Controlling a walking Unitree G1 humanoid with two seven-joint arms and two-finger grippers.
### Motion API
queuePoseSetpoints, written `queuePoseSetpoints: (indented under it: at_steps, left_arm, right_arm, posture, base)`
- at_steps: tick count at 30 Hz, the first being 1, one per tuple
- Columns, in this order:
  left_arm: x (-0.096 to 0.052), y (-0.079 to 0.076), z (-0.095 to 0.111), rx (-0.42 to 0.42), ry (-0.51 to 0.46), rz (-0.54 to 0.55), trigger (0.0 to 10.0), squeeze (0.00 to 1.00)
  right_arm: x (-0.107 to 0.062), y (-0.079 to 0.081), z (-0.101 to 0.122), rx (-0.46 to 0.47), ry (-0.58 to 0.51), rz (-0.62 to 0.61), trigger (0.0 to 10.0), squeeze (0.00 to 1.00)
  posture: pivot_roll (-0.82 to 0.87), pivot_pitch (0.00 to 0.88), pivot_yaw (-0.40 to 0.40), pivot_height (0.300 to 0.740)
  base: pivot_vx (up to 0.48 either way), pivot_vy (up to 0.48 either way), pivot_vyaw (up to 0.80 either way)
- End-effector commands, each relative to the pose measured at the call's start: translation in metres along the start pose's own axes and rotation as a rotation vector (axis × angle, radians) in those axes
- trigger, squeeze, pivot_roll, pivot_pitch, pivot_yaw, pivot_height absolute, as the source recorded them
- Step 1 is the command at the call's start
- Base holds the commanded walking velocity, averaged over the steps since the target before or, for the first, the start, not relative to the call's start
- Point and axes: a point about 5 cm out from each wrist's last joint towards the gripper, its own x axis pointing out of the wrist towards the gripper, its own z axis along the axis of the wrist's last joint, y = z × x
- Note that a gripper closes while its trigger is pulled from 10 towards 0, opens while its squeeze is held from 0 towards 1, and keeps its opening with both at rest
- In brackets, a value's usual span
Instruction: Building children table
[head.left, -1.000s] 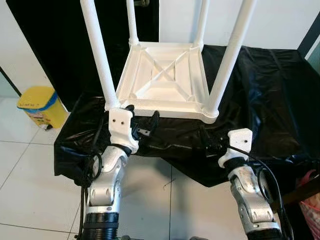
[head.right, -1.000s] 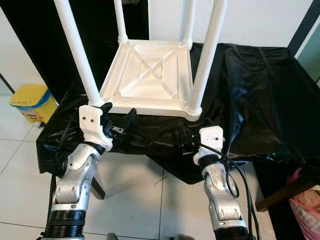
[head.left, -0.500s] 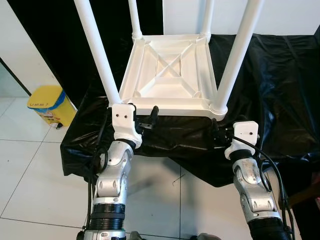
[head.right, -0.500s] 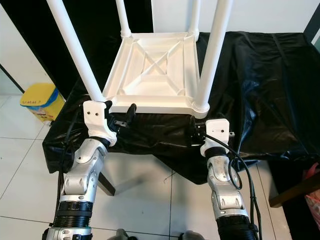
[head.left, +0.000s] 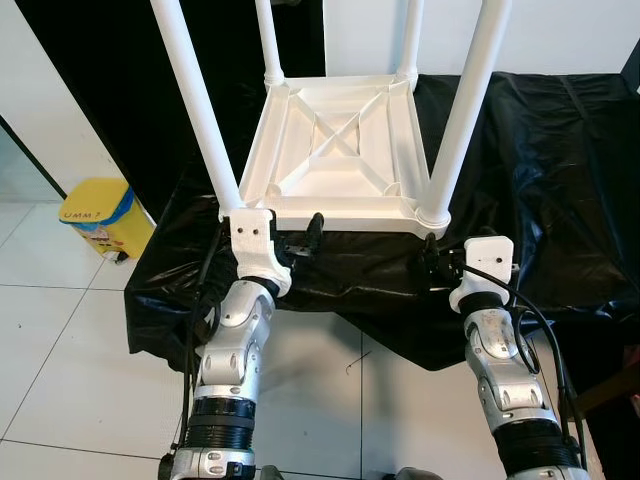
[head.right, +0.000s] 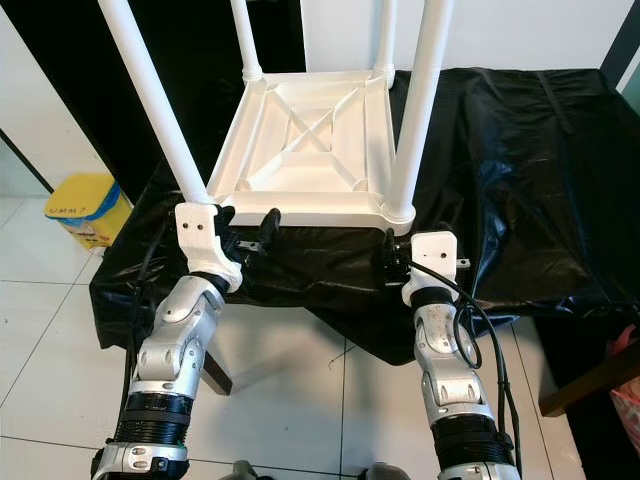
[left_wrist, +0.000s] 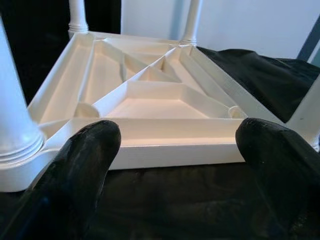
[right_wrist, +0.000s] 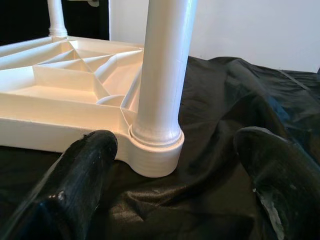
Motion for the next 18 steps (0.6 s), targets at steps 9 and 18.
queuePoseSetpoints:
  at_steps: [9,18]
  left_arm:
    - [-0.001,0.005,-0.005,0.045,0.005,0.011,10.0,0.0]
    - [-0.002,0.006,-0.005,0.056,0.001,-0.01,10.0,0.0]
  right_arm:
    - [-0.006,0.008,-0.005,0.001,0.007,0.016,10.0,0.0]
    - [-0.007,0.014,-0.006,0.002,0.0,0.051,10.0,0.0]
  posture:
    - [-0.15,0.032,0.054,0.74]
    - [-0.15,0.019,0.05,0.74]
  base:
    - [0.0,0.0,0.0]
    - [0.0,0.0,0.0]
